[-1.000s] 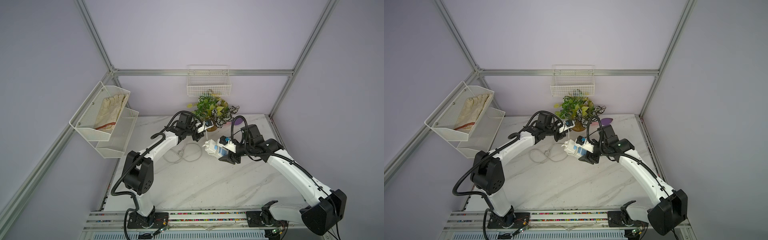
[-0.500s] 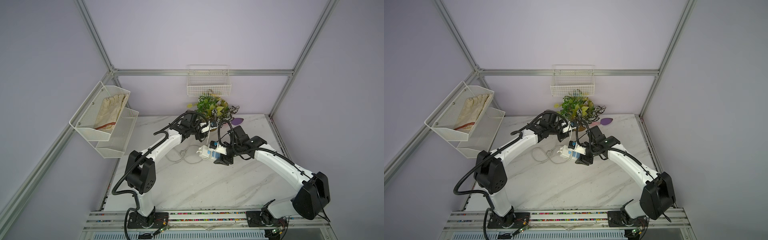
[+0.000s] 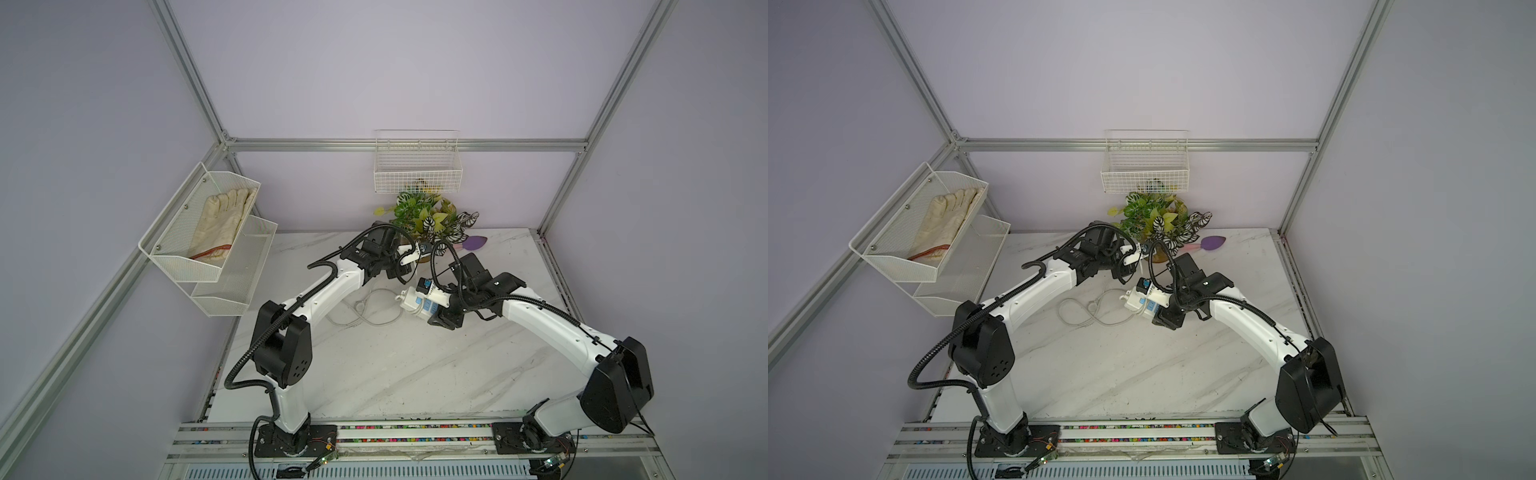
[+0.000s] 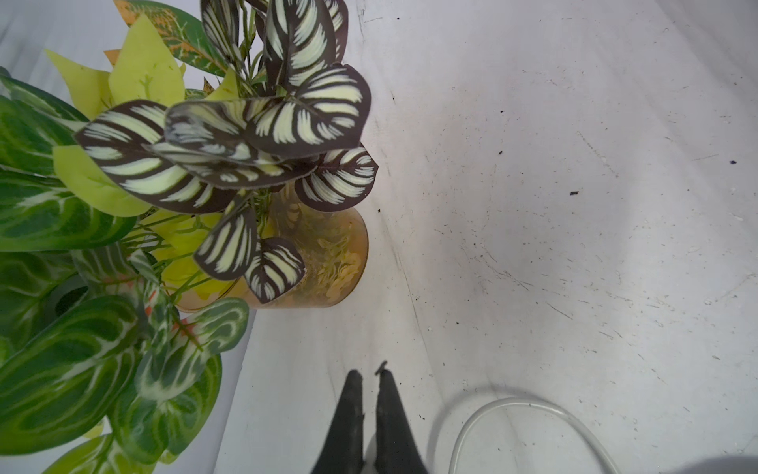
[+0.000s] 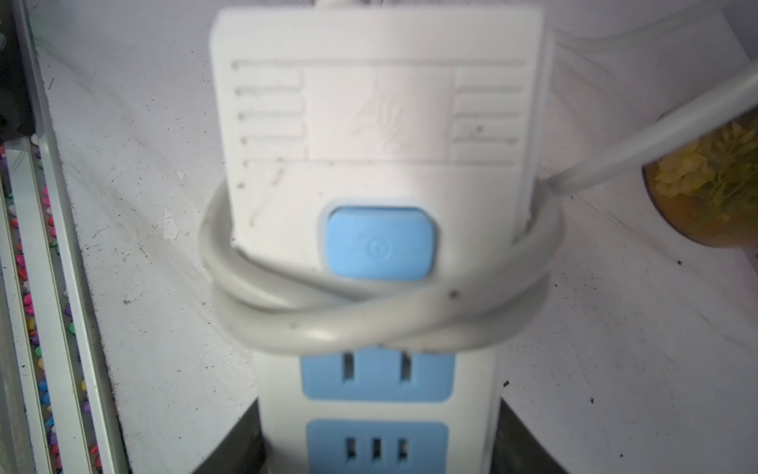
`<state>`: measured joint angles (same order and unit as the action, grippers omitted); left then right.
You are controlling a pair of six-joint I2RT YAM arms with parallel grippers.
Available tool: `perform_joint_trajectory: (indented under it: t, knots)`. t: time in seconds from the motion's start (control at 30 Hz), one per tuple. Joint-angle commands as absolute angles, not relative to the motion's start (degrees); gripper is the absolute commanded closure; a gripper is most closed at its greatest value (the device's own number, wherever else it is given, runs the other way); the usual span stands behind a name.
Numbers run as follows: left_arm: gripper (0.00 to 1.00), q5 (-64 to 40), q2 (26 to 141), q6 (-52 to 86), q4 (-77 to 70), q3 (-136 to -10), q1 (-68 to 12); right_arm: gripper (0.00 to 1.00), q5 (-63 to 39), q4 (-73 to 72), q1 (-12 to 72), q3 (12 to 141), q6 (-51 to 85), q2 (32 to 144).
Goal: Wrap the cord around the power strip
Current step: Wrap the power cord around the power strip.
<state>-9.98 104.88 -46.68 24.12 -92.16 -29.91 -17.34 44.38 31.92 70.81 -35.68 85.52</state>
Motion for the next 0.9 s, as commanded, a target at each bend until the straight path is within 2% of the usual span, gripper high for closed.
perform_joint_trajectory:
  t: [0.0, 0.4, 0.87]
  knots:
    - [1.0, -6.3, 97.9, -48.3, 20.4, -92.5, -29.4, 1.0, -17.1, 45.8, 32.2, 70.1, -32.8, 85.8]
    - [1.0, -7.1, 90.5, -47.6, 22.5, -88.8, -30.1, 1.0, -11.0, 43.7, 30.3, 69.9, -27.4, 86.6]
    - [1.0, -4.2, 84.9, -43.5, 26.8, -85.2, -34.5, 1.0, -9.3, 38.4, 25.6, 70.9, -19.9, 87.1]
